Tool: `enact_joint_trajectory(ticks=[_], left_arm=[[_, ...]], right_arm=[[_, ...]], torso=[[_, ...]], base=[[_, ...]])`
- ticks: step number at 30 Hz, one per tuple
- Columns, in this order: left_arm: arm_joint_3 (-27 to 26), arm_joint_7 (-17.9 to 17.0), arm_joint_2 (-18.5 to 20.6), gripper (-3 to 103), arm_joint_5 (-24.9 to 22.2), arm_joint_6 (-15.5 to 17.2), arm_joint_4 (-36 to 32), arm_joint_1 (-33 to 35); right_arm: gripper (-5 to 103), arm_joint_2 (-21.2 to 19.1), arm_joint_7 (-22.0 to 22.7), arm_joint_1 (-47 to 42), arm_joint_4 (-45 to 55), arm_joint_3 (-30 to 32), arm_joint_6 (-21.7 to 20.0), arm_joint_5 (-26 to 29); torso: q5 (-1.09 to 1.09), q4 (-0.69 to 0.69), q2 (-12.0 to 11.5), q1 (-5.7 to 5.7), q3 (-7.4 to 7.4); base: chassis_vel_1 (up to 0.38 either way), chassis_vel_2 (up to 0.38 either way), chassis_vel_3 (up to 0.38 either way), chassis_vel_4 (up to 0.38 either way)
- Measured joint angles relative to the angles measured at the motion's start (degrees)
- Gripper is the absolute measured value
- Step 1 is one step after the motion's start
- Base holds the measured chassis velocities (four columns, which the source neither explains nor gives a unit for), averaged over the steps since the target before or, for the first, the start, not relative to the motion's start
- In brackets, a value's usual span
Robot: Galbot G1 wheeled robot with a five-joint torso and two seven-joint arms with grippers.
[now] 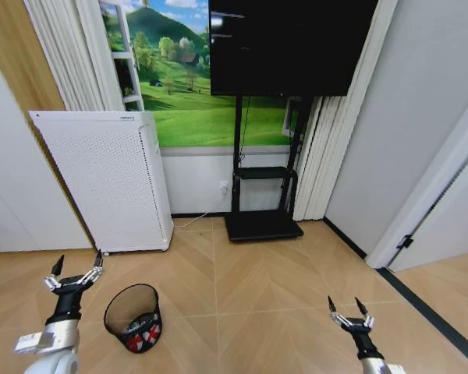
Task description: Pick up the trash bin and place the garbage on the floor into it.
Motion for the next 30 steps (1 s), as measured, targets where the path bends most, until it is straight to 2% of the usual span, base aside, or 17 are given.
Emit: enact_joint_trajectory(ticks=[12, 26, 30], left_arm=[[-0.14, -0.40, -2.44, 100, 0.68, 1.18, -2.89, 1.49], [0.08, -0.71, -3.02, 100, 0.77, 2.08, -3.42, 1.38], [0.27, -0.92, -3.22, 100, 0.57, 2.55, -3.69, 1.25]], right_arm=[[100, 1.22, -0.06, -0.31, 0.51, -0.15, 0.25, -0.12], [100, 2.43, -0.20, -0.23, 0.40, -0.22, 0.55, -0.86], [100, 2.41, -0.40, -0.30, 0.08, -0.02, 0.86, -0.91]], torso=[[-0.01, 0.00, 2.91, 0.95, 1.97], [-0.01, 0.00, 5.73, 1.87, 3.85], [-0.01, 0.00, 7.44, 2.43, 5.02]], base=[[0.000, 0.000, 0.000, 0.000], [0.000, 0.000, 0.000, 0.000], [0.000, 0.000, 0.000, 0.000]])
